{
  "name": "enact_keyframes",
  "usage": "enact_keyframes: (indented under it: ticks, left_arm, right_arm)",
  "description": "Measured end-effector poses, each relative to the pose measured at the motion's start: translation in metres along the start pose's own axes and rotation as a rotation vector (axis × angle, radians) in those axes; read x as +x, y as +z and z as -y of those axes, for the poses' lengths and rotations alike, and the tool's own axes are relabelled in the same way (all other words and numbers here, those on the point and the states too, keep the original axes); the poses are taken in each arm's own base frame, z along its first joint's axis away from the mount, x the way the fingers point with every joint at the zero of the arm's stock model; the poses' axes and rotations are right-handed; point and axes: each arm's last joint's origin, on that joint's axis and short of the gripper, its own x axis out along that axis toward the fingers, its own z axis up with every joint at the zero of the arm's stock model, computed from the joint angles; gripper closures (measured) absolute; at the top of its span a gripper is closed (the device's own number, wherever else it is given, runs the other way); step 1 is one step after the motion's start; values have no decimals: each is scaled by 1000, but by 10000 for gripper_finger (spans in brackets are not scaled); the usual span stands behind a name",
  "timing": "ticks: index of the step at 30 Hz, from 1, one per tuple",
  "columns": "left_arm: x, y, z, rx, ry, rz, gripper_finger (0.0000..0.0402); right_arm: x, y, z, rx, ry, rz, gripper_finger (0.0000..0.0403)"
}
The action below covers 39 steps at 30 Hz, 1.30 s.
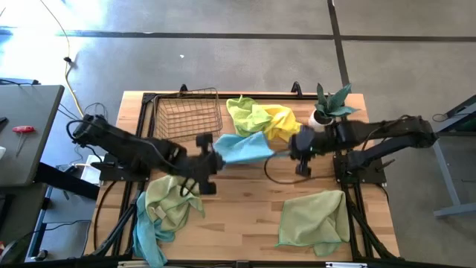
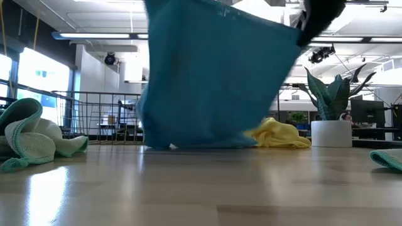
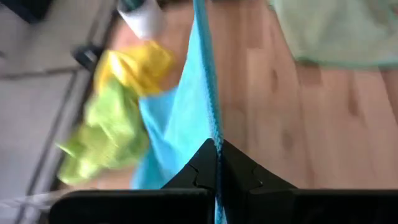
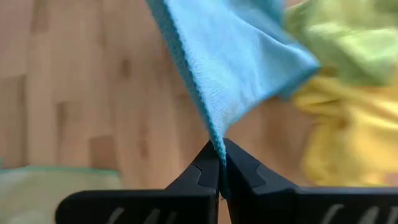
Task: Fold microfiber towels
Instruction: Fold the right blue towel
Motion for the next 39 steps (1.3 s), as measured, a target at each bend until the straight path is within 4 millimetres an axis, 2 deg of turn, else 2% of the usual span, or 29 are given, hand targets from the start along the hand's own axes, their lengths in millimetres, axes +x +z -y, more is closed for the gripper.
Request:
enact_keyframes:
  ticks: [7, 12, 18, 22, 27, 32, 36, 39]
  left_arm:
    - [34, -32, 56, -1, -56, -119, 401]
    - [61, -46, 89, 35, -82, -186, 401]
    - [92, -55, 120, 41, -201, -218, 402]
    - [101, -58, 131, 27, -301, -237, 402]
    - [98, -57, 132, -3, -364, -254, 401]
    - [94, -52, 134, -38, -501, -265, 401]
    - [94, -52, 135, -27, -547, -271, 401]
    - [93, -51, 137, -33, -607, -282, 401]
  right_arm:
    - [33, -30, -36, 65, 193, -43, 403]
    - [36, -41, -58, 102, 299, -54, 403]
    - [36, -48, -75, 117, 334, -79, 403]
    - [46, -51, -85, 100, 326, -122, 403]
    - [65, -54, -95, 69, 303, -187, 403]
    - [81, -55, -103, 31, 354, -264, 403]
    - [83, -56, -104, -18, 372, -270, 403]
    - [81, -53, -105, -24, 453, -282, 403]
